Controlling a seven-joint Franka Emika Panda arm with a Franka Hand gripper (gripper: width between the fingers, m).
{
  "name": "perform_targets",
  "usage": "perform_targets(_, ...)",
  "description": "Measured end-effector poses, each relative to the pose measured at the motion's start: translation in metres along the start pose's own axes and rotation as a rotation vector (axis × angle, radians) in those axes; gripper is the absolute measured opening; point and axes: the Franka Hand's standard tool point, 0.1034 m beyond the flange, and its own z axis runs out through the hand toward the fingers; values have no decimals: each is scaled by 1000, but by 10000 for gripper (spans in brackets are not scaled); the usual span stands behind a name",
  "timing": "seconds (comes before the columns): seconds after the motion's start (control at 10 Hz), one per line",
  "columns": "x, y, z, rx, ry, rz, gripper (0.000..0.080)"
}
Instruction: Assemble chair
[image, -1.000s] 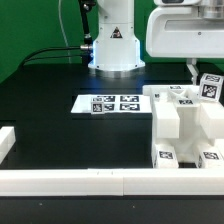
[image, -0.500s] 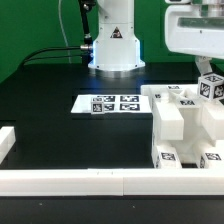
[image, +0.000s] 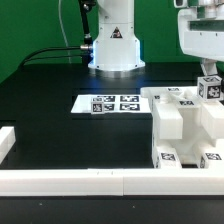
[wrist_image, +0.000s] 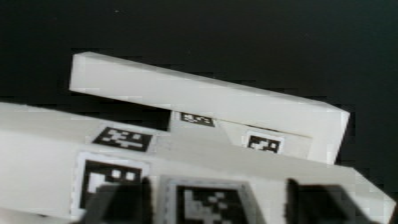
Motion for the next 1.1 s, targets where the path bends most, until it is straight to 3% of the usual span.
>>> perform_targets(0.1, 0, 1, 0, -10, -1, -68, 473)
perform_targets(0.2, 1, 4, -1, -42, -16, -172, 612)
perform_targets(0.3, 4, 4, -1, -47, -22, -337, 638)
perform_targets(0.4, 4, 6, -1, -59, -34, -480, 638)
perform_targets(0.8, 5, 7, 0, -55, -41, -748, 649)
perform_targets(1.0, 11, -2, -3, -68, 6, -1092, 649)
perform_targets(1.1, 10, -1, -3, -68, 4, -1061, 649)
